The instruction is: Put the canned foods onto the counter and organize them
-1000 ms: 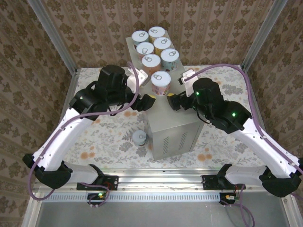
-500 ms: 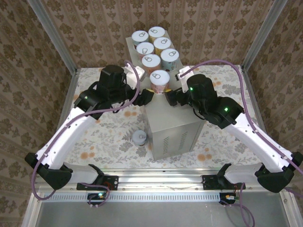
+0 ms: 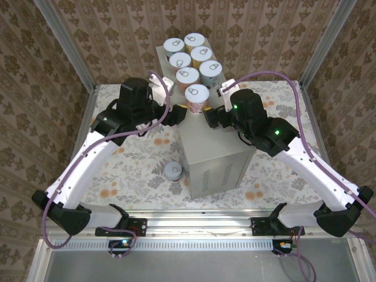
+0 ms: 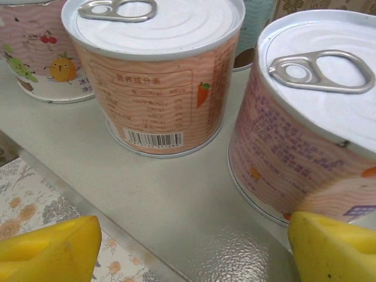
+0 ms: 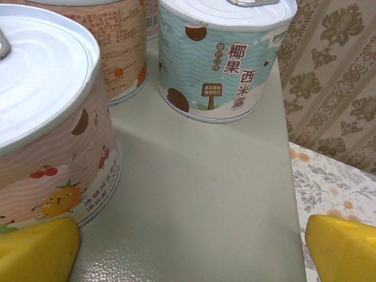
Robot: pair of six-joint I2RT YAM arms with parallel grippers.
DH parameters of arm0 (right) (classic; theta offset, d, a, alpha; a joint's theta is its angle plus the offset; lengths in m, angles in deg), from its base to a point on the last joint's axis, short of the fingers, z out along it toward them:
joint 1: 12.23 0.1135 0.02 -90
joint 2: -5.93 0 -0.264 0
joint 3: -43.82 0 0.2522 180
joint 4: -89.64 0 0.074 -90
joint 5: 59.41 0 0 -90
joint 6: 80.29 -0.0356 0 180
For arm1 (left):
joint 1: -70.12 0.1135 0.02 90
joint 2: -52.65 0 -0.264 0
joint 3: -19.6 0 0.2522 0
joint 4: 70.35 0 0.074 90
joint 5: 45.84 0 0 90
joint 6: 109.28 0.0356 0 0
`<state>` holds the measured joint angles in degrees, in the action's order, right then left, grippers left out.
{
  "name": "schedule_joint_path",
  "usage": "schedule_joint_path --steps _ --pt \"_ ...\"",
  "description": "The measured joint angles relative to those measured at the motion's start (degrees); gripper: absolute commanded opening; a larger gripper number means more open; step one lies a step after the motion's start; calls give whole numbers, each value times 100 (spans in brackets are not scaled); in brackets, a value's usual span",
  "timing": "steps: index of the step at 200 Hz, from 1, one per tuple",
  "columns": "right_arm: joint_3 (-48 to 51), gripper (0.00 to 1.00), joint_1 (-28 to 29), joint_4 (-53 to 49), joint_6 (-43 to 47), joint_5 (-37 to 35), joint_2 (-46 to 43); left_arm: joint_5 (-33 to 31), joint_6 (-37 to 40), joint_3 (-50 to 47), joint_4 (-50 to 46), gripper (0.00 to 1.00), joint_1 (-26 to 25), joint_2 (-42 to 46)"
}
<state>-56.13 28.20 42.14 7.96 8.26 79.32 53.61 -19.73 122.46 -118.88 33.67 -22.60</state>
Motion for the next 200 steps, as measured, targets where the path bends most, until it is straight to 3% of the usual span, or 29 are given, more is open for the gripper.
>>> schedule_joint_path --steps 200 --pt "0 100 -52 61 -105 2 50 302 -20 -22 205 83 284 -229"
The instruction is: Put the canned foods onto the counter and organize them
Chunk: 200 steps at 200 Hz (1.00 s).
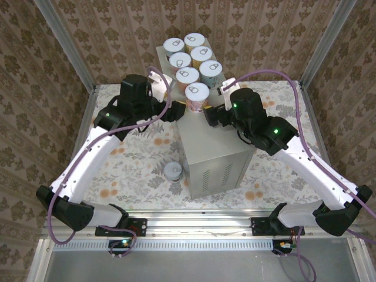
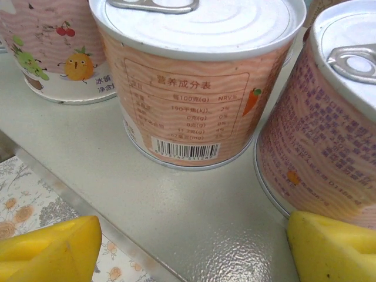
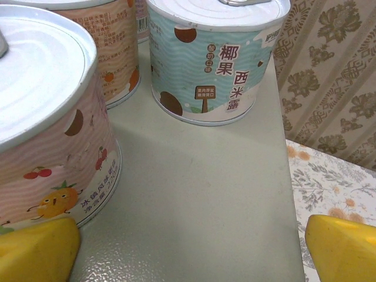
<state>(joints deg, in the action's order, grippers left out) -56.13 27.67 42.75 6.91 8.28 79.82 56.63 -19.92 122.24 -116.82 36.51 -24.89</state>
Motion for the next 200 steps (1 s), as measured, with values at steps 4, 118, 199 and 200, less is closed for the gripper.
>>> schedule_joint_path --steps 4,118,199,200 --pt "0 100 0 0 0 0 0 0 -4 0 0 83 0 0" --pt "109 100 -39 -98 66 46 -328 -564 -129 -417 -426 100 343 903" --pt "184 100 -44 -968 584 887 -1569 -975 -374 -1252 -1744 100 483 2175" --pt "184 100 -44 -977 595 907 -1578 -977 -378 -1276 -1766 100 483 2186"
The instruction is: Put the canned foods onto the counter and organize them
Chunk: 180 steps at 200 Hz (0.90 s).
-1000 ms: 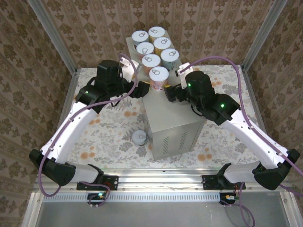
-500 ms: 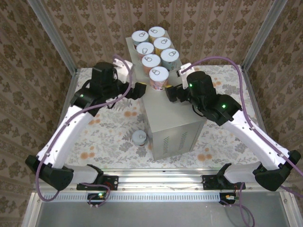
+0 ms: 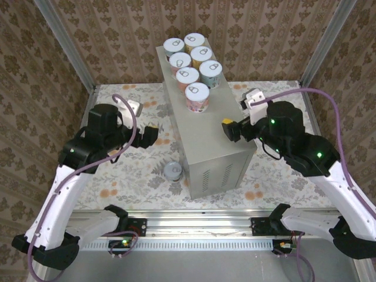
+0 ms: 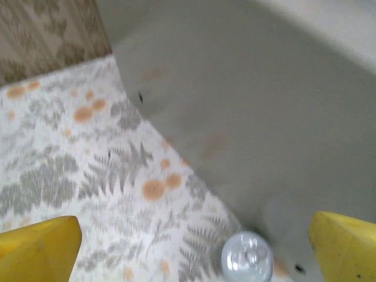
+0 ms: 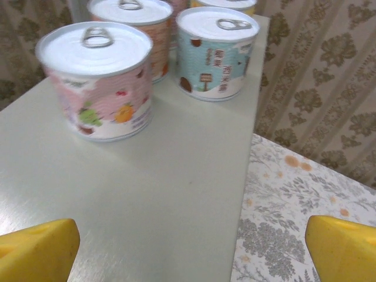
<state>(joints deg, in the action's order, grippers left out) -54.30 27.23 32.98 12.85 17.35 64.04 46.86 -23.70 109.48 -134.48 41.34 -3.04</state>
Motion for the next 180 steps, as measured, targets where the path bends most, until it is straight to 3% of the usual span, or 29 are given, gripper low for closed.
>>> schedule_joint_path --steps 44,78,180 --pt "-48 100 2 -601 474 1453 -339 4 -398 -870 -492 100 -22 442" --pt "-164 100 70 -811 621 2275 -337 2 -820 -1587 -538 100 -321 708" --pt "-214 100 555 -911 721 2693 -240 -199 -2170 -3604 699 100 -1991 531"
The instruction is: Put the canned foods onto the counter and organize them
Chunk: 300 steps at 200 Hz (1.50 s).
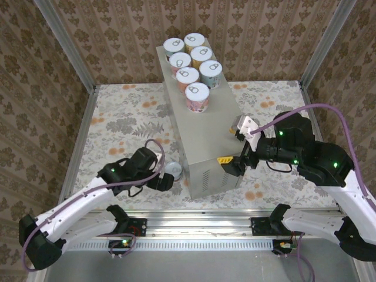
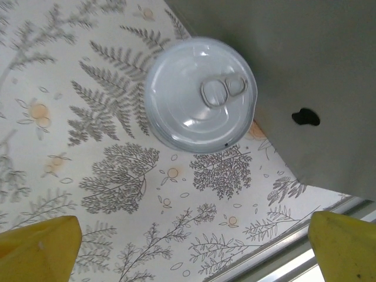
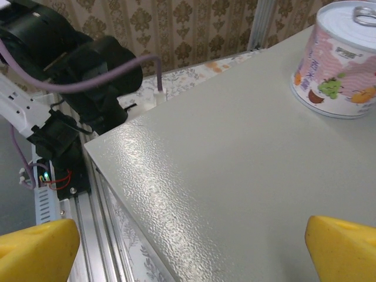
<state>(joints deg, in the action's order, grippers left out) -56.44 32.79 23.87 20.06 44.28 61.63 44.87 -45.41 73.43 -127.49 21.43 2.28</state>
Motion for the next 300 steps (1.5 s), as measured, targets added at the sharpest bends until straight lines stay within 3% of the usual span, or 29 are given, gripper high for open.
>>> schedule_joint_path --steps 65,165,235,278,300 --pt "-284 100 402 -13 -39 -450 334 -393 -153 -560 914 100 -448 -737" --pt "-415 100 778 -13 -116 -887 507 -531 -127 -767 2288 100 -459 -1886" --pt "-422 100 852 -11 -197 -1158 505 -562 42 -820 2990 80 -203 -2181" --pt "-479 100 813 13 -538 -2109 581 -522 155 -831 3171 74 7 -2192" --pt "-490 100 501 111 -800 -2435 673 -520 195 -831 3171 74 79 -2190"
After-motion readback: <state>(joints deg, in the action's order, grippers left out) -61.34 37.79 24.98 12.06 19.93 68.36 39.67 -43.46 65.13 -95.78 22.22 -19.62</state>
